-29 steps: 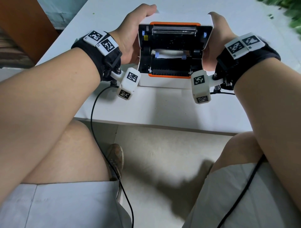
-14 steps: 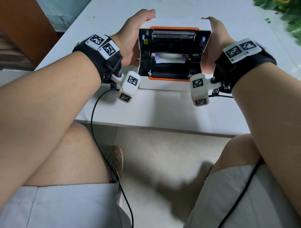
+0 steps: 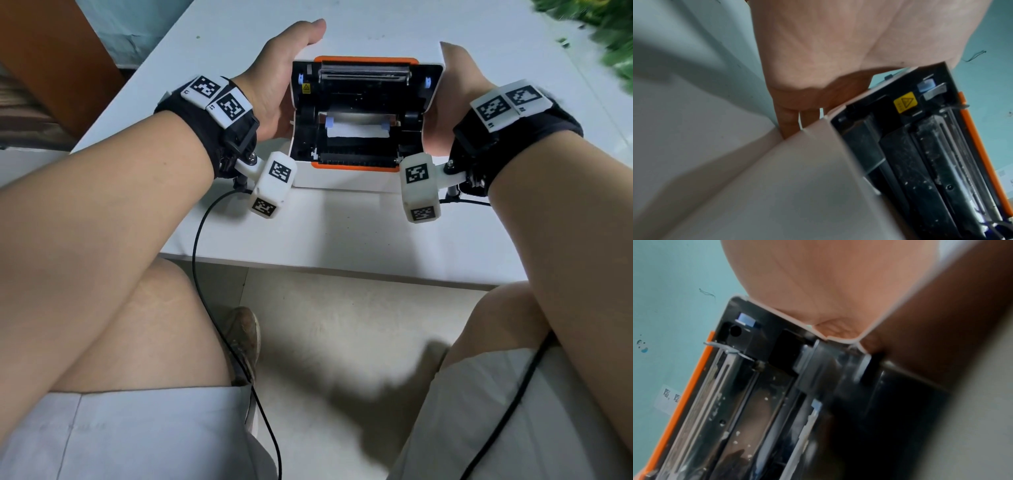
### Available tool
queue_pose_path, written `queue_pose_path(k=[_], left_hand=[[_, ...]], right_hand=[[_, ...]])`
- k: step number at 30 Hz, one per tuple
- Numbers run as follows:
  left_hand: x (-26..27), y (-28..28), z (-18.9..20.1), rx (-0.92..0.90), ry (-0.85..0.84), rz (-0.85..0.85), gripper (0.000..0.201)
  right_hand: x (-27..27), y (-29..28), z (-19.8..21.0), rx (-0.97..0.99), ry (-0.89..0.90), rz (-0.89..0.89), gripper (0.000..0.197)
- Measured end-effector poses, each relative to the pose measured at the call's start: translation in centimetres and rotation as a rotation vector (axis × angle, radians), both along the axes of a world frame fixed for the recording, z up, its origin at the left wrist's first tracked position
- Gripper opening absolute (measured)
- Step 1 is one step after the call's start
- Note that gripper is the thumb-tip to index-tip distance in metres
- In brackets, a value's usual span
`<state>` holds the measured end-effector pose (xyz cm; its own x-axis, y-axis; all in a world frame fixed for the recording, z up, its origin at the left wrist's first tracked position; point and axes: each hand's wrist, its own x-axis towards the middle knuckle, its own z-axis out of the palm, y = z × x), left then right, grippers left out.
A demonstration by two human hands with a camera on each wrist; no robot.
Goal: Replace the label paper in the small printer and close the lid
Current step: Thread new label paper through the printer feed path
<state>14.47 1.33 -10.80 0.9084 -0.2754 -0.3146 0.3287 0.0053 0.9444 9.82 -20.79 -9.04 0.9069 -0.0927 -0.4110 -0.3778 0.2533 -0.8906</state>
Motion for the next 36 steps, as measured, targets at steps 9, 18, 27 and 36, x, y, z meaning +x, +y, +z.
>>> queue_pose_path(k=[9,18,27,36], left_hand=[[-0.8,-0.3,0.4,-0.031,-0.024,-0.001,0.077],[-1.0,-0.4,0.7,-0.038,-0.008,-0.005,0.067],[-1.2,-0.3,0.7,0.015,-0.01,-0.021,0.073],[-1.5,-0.5,0.8,0.014,-0.056,0.078,0.07]], right_hand=[[0.6,-0.4,-1.0,-0.022,-0.07,0.06,0.058],[1.7,-1.1,-0.8,-0.089,-0.011,0.057,0.054],[1.6,-1.0,-1.3,-0.038,-0.037,0.056,0.053],[2.1,-1.7,-1.2,-0.048,-0.012,0.127,0.059]])
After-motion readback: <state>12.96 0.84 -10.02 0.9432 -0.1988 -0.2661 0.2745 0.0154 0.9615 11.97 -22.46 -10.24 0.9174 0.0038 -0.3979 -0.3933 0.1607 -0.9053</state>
